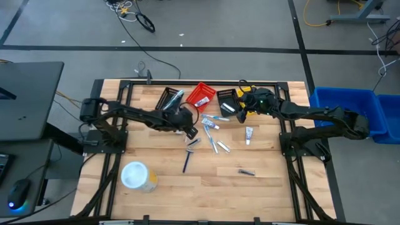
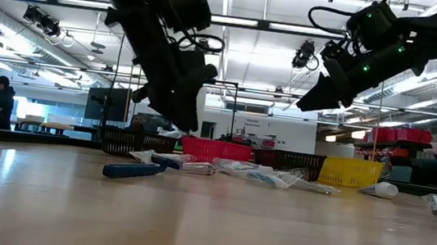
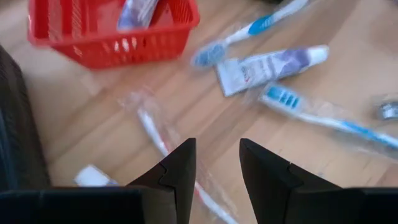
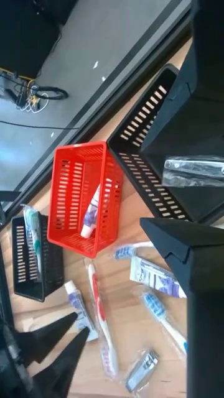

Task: Pick & Place Travel size toiletries
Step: Put the red toothbrush into the black bin, then put the toothpaste into the red bin

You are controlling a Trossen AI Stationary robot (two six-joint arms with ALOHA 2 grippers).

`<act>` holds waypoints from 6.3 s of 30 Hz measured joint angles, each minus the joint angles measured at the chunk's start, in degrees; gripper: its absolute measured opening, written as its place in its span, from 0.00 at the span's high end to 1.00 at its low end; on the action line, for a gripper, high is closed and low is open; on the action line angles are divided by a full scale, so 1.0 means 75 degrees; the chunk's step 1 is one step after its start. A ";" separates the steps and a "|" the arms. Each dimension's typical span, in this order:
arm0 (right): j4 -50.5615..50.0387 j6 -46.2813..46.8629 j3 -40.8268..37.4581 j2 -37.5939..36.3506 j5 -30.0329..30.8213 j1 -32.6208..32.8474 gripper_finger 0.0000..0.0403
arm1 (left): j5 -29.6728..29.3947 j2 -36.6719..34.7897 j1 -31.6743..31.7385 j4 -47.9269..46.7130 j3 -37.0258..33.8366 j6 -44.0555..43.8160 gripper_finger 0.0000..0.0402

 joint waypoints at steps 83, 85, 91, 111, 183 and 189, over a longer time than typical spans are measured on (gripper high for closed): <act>-0.0804 0.0172 -0.0006 0.0006 0.0043 0.0198 0.50 | -0.1538 -0.2071 0.0833 -0.1432 0.0344 0.0578 0.94; -0.0804 0.0172 -0.0006 0.0006 0.0043 0.0198 0.51 | -0.1399 -0.2111 0.1087 -0.1407 0.0342 0.0878 0.94; -0.0804 0.0172 -0.0006 0.0006 0.0045 0.0198 0.54 | -0.1125 -0.2088 0.1751 -0.1154 0.0167 0.1468 0.94; -0.0808 0.0256 -0.0006 0.0006 0.0043 0.0198 0.52 | 0.0522 -0.2071 0.3163 0.2171 -0.1999 0.3495 0.94; -0.0801 0.0255 -0.0006 0.0006 0.0016 0.0198 0.50 | 0.1338 -0.3044 0.2100 0.2751 -0.2565 0.3000 0.64; -0.0801 0.0256 -0.0006 0.0009 0.0020 0.0198 0.47 | 0.1253 -0.3038 0.1361 0.1869 -0.2565 0.2236 0.64</act>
